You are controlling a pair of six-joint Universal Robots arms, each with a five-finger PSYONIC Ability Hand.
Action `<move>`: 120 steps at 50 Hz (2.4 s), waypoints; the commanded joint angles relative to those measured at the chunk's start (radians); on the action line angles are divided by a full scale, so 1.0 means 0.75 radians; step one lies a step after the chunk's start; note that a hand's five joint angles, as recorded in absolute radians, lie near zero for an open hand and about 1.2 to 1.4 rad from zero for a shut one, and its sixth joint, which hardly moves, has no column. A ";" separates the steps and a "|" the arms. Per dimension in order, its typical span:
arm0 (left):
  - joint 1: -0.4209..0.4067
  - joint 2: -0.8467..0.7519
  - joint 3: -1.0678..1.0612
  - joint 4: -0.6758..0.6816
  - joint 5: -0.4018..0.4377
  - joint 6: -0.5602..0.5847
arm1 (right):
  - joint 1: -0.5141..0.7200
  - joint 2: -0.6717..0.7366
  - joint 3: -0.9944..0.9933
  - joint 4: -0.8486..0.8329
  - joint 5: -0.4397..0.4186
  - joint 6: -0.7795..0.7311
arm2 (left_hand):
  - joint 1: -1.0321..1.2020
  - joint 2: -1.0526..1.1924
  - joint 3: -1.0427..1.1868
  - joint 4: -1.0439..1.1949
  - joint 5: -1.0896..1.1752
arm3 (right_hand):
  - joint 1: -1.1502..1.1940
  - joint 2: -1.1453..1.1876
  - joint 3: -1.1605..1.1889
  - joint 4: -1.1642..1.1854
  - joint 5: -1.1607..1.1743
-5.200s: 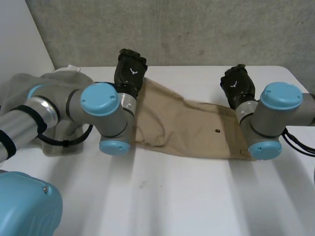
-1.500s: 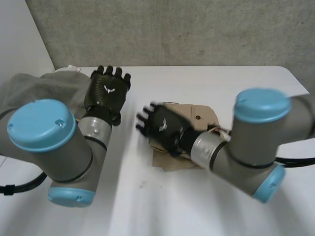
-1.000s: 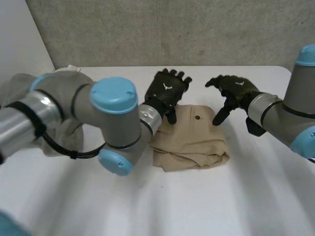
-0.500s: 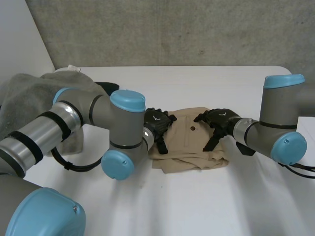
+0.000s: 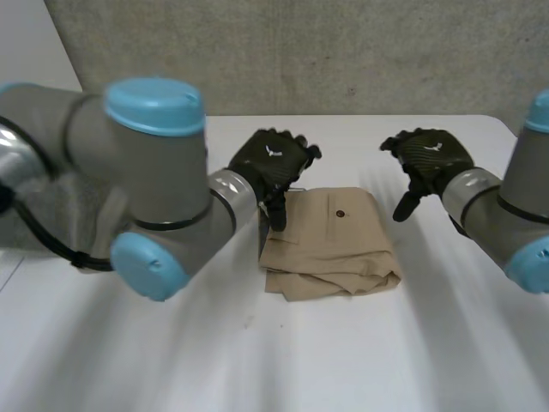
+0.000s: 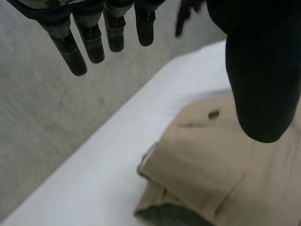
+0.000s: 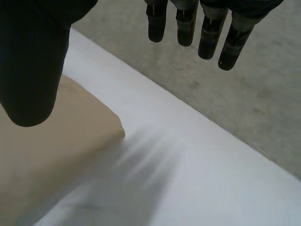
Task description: Fold the laundry.
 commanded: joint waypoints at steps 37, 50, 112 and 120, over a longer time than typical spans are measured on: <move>0.092 0.375 -0.421 0.037 0.339 -0.201 | -0.038 0.372 -0.064 -0.196 -0.107 0.402 | 0.013 -0.014 -0.025 -0.017 -0.038 | 1.659 1.567 1.597 1.550 1.549; 0.098 0.381 -0.413 0.039 0.336 -0.201 | -0.306 0.695 -0.748 -0.092 -0.093 0.337 | 0.013 -0.014 -0.025 -0.017 -0.038 | 1.659 1.567 1.597 1.550 1.549; 0.196 0.485 -0.470 0.090 0.324 -0.237 | -0.610 0.085 -0.327 -0.519 -0.027 -0.539 | 0.017 -0.011 -0.021 -0.013 -0.034 | 0.030 -0.062 -0.032 -0.079 -0.080; 0.388 0.587 -0.566 0.326 0.289 -0.197 | -0.292 -0.165 0.060 -0.513 -0.086 -0.522 | 0.013 -0.014 -0.025 -0.017 -0.038 | 0.030 -0.062 -0.032 -0.079 -0.080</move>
